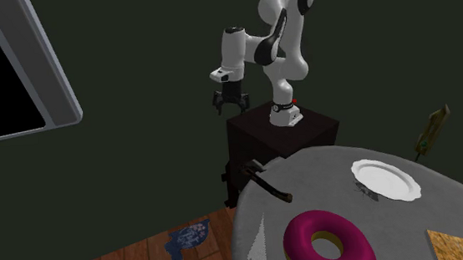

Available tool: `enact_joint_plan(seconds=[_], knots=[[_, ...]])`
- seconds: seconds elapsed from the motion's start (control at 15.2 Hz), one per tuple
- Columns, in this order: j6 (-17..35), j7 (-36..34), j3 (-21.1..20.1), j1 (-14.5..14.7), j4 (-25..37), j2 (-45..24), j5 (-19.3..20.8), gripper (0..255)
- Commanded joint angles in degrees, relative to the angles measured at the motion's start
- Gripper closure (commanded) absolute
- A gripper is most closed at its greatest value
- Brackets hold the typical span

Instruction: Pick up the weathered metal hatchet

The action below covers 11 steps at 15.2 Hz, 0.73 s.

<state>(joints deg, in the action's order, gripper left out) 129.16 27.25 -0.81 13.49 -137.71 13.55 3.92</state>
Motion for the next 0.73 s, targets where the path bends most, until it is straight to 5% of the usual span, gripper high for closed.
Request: enact_joint_plan(seconds=[0.0,0.66], knots=[[2.9,2.6,-0.6,1.3,0.0,-3.0,-0.2,0],[15.0,15.4,-4.2,5.6,3.3,-19.7,0.1,0]])
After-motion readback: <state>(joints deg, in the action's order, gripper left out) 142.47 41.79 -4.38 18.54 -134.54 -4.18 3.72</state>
